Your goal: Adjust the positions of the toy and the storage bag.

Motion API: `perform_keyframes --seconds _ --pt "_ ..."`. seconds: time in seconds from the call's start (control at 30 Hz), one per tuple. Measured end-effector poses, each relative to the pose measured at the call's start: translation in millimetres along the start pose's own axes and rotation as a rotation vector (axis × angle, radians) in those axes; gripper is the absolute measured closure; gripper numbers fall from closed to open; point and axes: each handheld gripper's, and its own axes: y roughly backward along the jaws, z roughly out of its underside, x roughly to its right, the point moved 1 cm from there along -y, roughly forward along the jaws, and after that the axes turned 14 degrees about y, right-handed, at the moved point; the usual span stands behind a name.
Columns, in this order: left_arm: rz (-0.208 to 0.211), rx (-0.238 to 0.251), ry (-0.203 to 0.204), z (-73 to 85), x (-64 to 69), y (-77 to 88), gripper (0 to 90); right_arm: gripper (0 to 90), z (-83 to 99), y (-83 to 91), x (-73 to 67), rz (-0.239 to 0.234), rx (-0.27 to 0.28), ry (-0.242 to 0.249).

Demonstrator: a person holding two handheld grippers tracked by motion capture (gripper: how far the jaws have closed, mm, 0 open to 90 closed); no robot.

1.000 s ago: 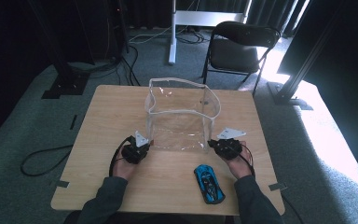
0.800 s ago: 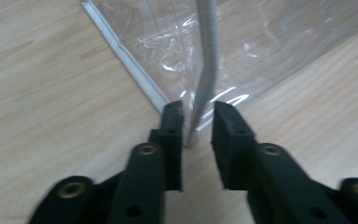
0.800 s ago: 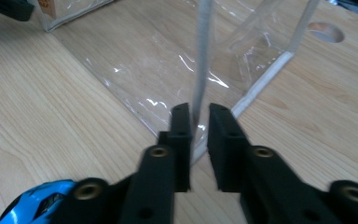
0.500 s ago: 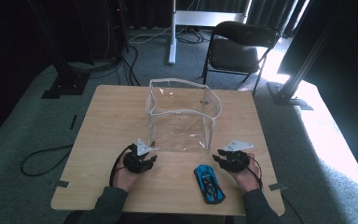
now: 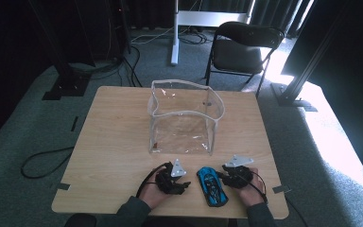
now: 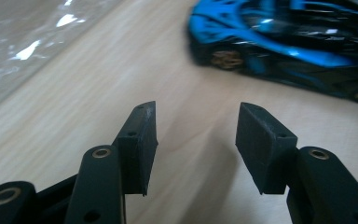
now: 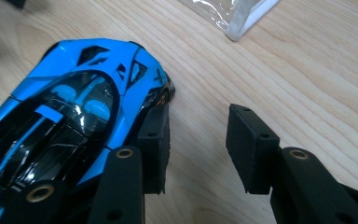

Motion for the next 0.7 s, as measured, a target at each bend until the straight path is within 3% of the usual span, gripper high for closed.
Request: perform_keyframes --seconds 0.13,0.3,0.53,0.7 --pt "0.044 -0.018 -0.001 3.9 7.9 -0.1 50.5 59.7 -1.8 -3.5 2.4 -0.008 0.003 -0.013" --pt "0.106 -0.031 -0.035 8.4 20.4 -2.7 53.2 59.7 -7.1 -10.4 8.1 -0.01 0.005 -0.014" --pt "0.159 -0.038 -0.057 3.3 30.2 -10.0 55.9 61.0 -13.4 -17.2 12.7 -0.009 0.008 -0.014" --pt "0.19 -0.039 -0.07 0.5 36.9 -14.8 58.8 68.1 -19.7 -21.8 12.7 -0.013 0.009 -0.005"
